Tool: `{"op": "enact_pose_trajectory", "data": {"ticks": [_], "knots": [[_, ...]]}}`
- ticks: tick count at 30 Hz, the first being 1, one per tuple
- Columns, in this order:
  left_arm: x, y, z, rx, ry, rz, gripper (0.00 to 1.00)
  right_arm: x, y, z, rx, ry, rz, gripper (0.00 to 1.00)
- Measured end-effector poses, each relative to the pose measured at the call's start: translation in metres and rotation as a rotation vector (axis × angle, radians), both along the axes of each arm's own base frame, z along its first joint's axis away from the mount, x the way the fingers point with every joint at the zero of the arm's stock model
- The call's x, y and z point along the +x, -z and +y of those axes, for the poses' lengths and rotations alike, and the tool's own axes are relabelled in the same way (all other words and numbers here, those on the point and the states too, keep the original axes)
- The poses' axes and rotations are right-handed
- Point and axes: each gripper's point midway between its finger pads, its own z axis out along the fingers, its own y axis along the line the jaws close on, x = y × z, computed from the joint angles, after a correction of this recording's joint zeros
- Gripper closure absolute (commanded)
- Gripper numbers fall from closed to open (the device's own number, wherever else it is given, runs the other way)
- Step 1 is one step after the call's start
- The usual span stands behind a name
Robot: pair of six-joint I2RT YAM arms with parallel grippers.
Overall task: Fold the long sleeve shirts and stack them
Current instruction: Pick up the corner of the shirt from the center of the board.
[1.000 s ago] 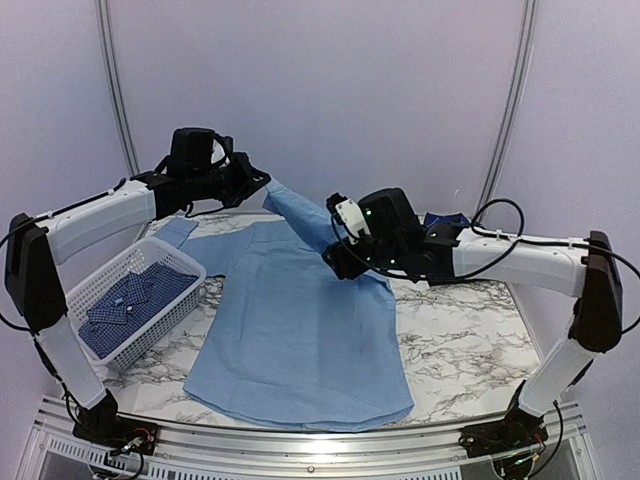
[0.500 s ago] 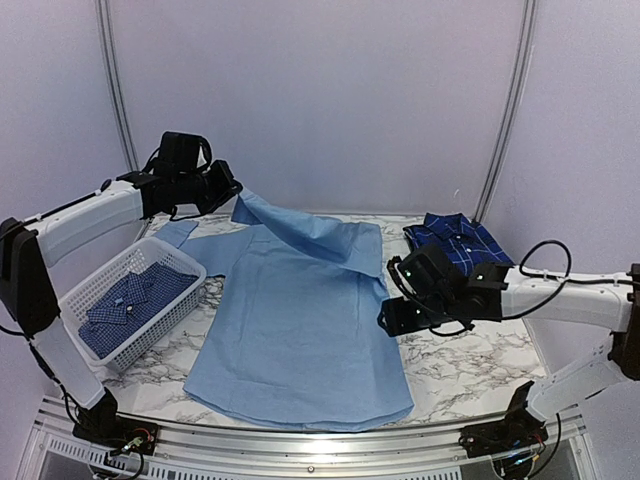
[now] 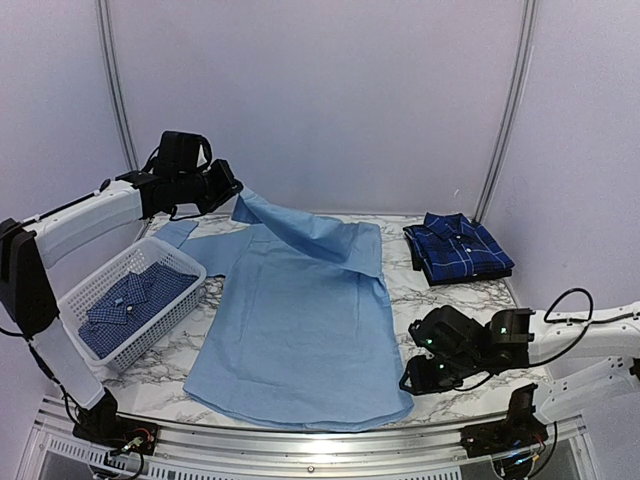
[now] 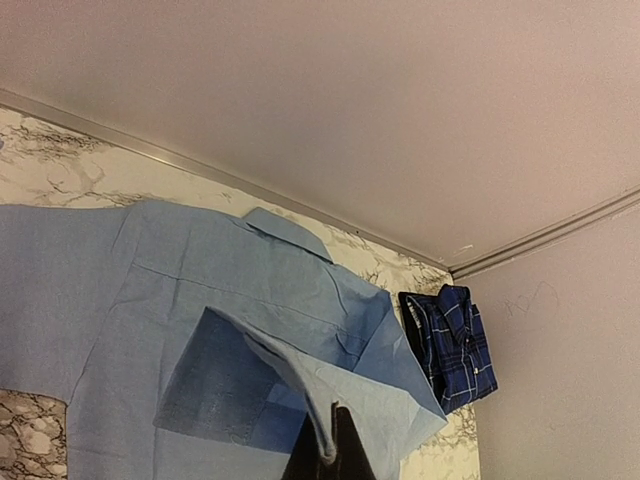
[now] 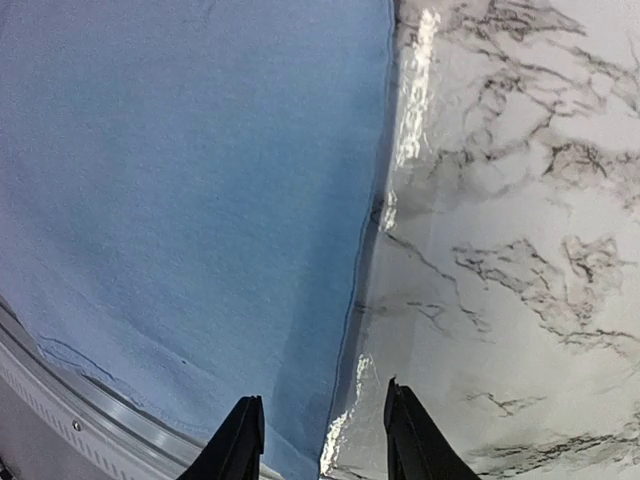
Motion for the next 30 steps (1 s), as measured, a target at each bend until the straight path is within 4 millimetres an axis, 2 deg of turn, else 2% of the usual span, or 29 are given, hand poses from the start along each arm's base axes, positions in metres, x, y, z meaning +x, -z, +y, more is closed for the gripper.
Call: {"op": "enact_pose_trajectory", "data": {"ticks": [7, 13, 14, 20, 23, 27, 30], "knots": [[0.0, 0.0, 0.0, 0.003, 0.002, -0.001, 1.0, -0.014, 0.007, 0.001, 0.03, 0.011, 0.074, 0.76], [0.0, 0.0, 0.0, 0.007, 0.004, -0.004, 1.0, -0.02, 0.01, 0.006, 0.054, -0.001, 0.111, 0.94], [0.0, -0.001, 0.0, 0.008, 0.005, -0.006, 1.0, -0.02, 0.01, 0.007, 0.054, -0.002, 0.112, 1.0], [0.003, -0.015, 0.001, 0.015, 0.002, -0.042, 1.0, -0.022, 0.008, 0.011, 0.054, -0.027, 0.115, 1.0], [0.006, -0.027, 0.003, 0.02, -0.006, -0.068, 1.0, -0.021, -0.003, 0.024, 0.067, -0.06, 0.1, 1.0], [0.011, -0.041, 0.013, 0.04, -0.032, -0.101, 1.0, -0.018, -0.027, 0.056, 0.104, -0.13, 0.065, 1.0], [0.017, -0.05, 0.027, 0.065, -0.064, -0.121, 1.0, -0.014, -0.038, 0.078, 0.118, -0.179, 0.048, 1.0]]}}
